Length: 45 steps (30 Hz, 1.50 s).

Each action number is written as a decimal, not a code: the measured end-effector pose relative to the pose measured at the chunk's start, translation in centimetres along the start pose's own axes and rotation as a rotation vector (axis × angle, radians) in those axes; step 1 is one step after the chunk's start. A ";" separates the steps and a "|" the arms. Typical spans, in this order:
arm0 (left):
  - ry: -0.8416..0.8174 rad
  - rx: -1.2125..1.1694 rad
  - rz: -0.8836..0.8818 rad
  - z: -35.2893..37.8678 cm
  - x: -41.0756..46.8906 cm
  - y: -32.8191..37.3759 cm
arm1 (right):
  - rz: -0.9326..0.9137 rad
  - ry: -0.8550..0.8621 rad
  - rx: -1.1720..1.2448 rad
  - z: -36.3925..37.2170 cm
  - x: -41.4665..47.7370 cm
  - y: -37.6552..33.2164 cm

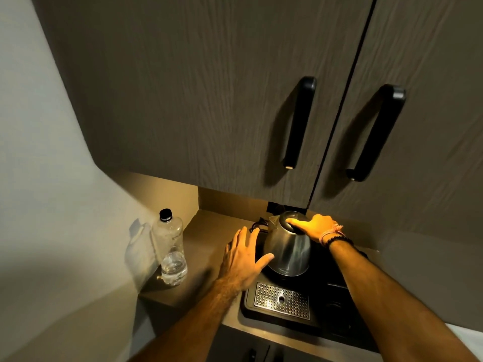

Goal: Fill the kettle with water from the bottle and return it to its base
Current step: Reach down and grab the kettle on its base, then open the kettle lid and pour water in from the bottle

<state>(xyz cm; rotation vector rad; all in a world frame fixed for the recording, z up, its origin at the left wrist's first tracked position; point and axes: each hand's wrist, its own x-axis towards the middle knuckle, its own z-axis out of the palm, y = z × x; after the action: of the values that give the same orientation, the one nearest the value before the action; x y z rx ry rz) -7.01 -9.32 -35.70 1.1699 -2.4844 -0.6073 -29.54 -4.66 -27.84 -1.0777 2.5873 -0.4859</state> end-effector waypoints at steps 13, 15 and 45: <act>-0.162 -0.701 -0.234 0.9 4.1 4.0 | 0.084 -0.009 0.396 2.0 3.6 3.9; -0.181 -0.849 -0.317 1.0 4.9 4.5 | 0.092 0.007 0.512 2.8 5.0 5.8; 0.151 -1.075 -0.464 -4.9 2.4 -1.5 | 0.036 -0.289 0.860 5.2 4.6 -3.2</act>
<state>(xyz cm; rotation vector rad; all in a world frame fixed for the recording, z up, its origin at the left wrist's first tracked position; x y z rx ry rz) -5.28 -13.23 -31.94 1.1953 -1.3272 -1.6117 -28.61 -11.09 -31.86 -0.7112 1.8177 -1.1812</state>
